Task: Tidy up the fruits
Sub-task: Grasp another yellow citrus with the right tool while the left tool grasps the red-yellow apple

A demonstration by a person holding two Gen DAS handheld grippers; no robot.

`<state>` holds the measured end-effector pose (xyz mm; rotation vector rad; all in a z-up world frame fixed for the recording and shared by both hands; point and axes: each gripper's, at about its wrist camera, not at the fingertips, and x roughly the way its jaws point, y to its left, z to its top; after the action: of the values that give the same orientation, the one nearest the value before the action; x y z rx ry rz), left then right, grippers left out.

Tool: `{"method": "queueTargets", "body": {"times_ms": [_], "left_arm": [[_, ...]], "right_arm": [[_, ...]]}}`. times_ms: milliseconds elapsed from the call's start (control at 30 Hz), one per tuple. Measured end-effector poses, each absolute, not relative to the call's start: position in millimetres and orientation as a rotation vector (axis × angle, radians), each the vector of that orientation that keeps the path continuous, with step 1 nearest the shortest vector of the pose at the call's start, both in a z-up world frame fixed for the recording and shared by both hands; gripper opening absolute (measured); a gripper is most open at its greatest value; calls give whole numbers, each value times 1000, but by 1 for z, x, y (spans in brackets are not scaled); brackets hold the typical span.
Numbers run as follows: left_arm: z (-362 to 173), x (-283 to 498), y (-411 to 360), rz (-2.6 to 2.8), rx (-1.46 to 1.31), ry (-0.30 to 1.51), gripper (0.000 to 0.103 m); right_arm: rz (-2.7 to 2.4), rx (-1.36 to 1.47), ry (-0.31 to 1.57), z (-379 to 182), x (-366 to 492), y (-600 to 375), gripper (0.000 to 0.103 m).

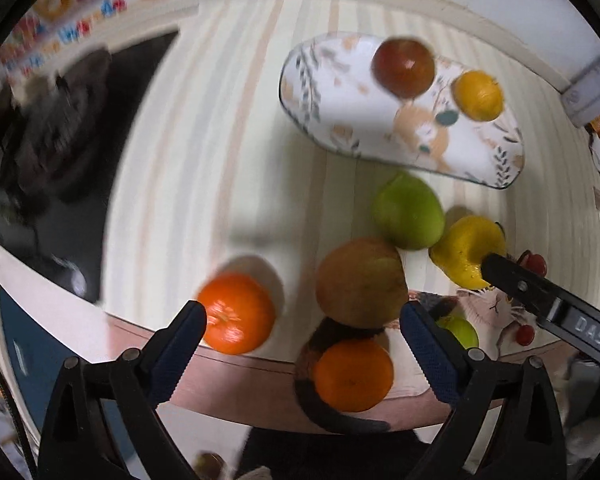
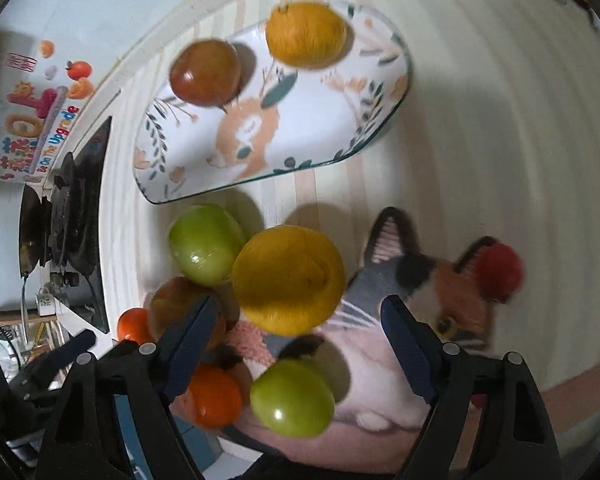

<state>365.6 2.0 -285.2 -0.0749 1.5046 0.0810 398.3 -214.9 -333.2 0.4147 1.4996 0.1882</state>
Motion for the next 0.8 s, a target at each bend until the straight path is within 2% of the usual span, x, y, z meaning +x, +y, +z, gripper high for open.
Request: {"method": "queueTargets", "body": {"times_ms": [67, 100, 133, 533, 567, 600, 633, 800], "left_arm": [[-297, 368, 2, 82, -116, 1535, 99], [-301, 369, 2, 81, -132, 1548, 99], [-305, 370, 2, 78, -152, 1561, 99], [-349, 385, -15, 28, -240, 1655, 98], [-352, 386, -15, 23, -246, 1654, 89], [-355, 386, -16, 23, -244, 1653, 71], [-358, 386, -17, 27, -235, 1656, 63], [-358, 378, -19, 26, -174, 1636, 64]], "right_arm": [[214, 434, 1525, -348, 404, -210, 77], [230, 434, 1533, -353, 405, -208, 68], [248, 433, 1538, -356, 406, -206, 67], [213, 319, 1581, -354, 382, -228, 67], [215, 324, 1581, -354, 382, -229, 67], [214, 328, 1581, -355, 381, -229, 67], [213, 324, 1581, -355, 381, -228, 67], [209, 296, 1577, -351, 383, -223, 67]]}}
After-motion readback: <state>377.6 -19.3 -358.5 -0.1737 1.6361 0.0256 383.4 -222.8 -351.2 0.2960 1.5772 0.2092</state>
